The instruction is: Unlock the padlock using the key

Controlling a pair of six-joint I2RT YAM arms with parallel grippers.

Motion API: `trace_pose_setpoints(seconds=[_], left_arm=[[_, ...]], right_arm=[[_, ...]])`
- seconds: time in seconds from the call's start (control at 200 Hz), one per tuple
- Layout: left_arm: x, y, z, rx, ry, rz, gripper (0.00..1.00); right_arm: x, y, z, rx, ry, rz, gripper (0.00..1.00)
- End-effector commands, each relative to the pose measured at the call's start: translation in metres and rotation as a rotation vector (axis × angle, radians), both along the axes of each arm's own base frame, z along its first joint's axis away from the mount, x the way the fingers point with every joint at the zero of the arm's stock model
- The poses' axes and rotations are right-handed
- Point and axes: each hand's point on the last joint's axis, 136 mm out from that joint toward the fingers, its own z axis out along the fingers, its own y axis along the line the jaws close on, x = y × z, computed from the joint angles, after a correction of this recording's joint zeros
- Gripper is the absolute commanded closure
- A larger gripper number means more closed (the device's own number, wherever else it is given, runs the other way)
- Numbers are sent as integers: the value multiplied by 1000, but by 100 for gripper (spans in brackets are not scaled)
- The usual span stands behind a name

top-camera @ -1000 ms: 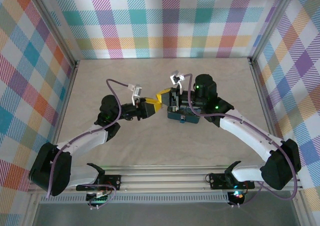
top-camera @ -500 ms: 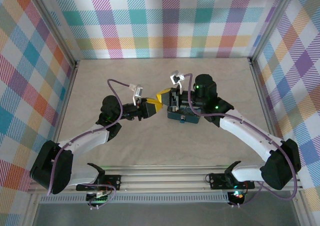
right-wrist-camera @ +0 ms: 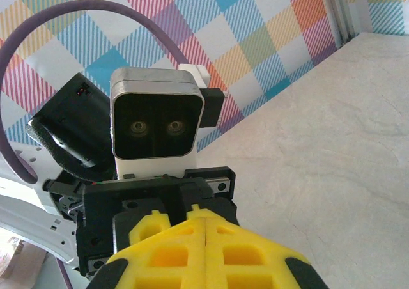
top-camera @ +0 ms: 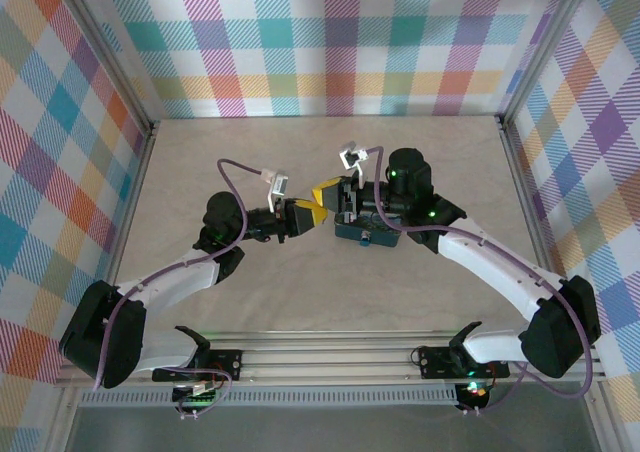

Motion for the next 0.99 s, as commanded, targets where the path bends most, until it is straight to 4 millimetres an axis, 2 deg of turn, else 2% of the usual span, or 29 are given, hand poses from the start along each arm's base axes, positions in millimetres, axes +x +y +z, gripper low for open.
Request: trace_pose_setpoints(seconds=[0.0, 0.03, 0.2, 0.26, 0.395, 0.52, 0.565, 0.635, 0.725, 0.79, 0.85, 0.93, 0.99], left_arm=[[-3, 0, 13, -19, -65, 1, 97], [-2, 0, 11, -16, -62, 8, 100], [0, 3, 4, 16, -61, 45, 100], [1, 4, -2, 38, -62, 63, 100], [3, 9, -18, 90, -61, 102, 100], [4, 12, -38, 144, -43, 126, 100], [5, 13, -46, 173, -30, 139, 100], [7, 18, -64, 237, -3, 168, 100], [10, 26, -85, 307, 22, 221, 100], [9, 30, -97, 341, 34, 239, 100], [7, 34, -106, 361, 48, 250, 100], [3, 37, -115, 373, 60, 249, 100], [0, 38, -120, 382, 68, 242, 100]], right_arm=[[1, 1, 7, 28, -25, 5, 100], [1, 1, 7, 26, -25, 4, 100], [6, -4, 8, 19, -7, -50, 100], [13, -10, 6, 7, 20, -114, 81], [20, -26, -1, -35, 85, -233, 52], [26, -49, -17, -99, 165, -377, 39], [29, -63, -29, -141, 210, -461, 37], [34, -90, -61, -247, 292, -618, 40], [23, -117, -119, -422, 435, -751, 41], [8, -119, -157, -542, 474, -786, 39], [0, -123, -184, -648, 467, -842, 38], [-2, -126, -207, -737, 474, -905, 37], [2, -126, -216, -763, 470, -940, 37]])
